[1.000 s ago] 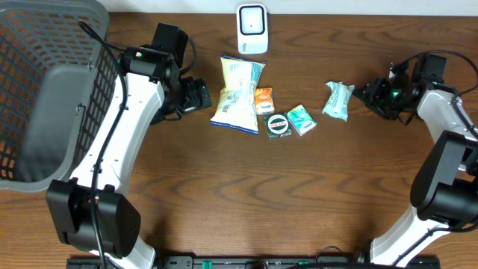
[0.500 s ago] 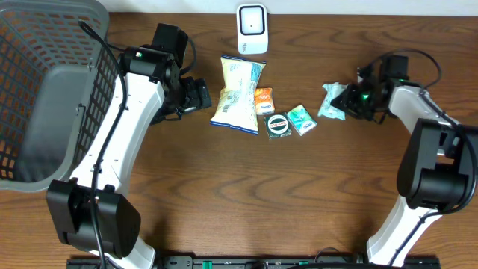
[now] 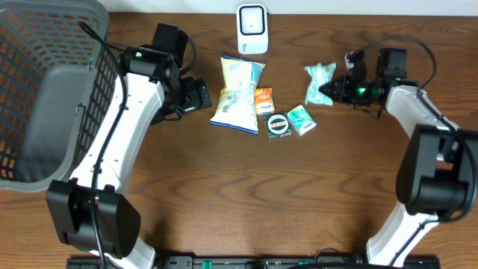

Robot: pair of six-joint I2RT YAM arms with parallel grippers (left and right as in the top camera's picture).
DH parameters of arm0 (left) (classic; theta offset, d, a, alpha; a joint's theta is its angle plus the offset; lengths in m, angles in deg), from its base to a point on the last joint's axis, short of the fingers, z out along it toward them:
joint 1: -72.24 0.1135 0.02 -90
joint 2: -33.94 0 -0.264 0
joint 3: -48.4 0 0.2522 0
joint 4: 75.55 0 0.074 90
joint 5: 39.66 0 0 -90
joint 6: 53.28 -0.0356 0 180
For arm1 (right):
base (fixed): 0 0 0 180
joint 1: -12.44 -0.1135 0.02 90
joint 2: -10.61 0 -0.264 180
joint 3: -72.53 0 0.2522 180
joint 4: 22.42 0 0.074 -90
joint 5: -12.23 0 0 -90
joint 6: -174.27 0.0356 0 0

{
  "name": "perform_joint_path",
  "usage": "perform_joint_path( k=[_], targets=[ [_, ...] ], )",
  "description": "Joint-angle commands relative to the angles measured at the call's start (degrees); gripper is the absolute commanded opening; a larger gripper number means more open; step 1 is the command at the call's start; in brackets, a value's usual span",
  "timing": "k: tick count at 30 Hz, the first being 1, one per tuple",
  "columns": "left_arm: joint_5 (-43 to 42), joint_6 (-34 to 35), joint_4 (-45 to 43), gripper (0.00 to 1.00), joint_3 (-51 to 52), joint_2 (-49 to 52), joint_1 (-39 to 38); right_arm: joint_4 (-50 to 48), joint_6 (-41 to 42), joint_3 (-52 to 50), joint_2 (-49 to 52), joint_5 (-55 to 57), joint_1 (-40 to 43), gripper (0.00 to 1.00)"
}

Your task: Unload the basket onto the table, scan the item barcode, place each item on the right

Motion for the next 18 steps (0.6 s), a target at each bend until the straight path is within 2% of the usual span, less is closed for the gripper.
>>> perform_joint_path(
  k=[1, 4, 8, 15, 18],
  targets=[
    [0.2, 0.7, 0.2, 1.0, 0.3, 0.2, 0.1, -0.3, -11.8, 0.2, -7.8, -9.7, -1.9, 0.01],
    [0.2, 0.7, 0.2, 1.0, 0.3, 0.2, 0.1, 0.5, -19.0, 0.2, -11.0, -8.8, -3.7, 0.01],
    [0.2, 0.7, 0.2, 1.0, 0.3, 0.2, 0.1, -0.3, -20.6, 0.2, -13.2, -8.8, -5.7, 0.01],
    [0.2, 0.7, 0.2, 1.0, 0.3, 0.2, 0.1, -0.2, -29.2, 0.2, -13.3, -8.2, -8.3, 0.01],
    [0.2, 0.7, 0.2, 1.0, 0.3, 0.2, 0.1, -0.3, -29.2, 0.2, -13.3, -4.1, -8.8, 0.01]
  ],
)
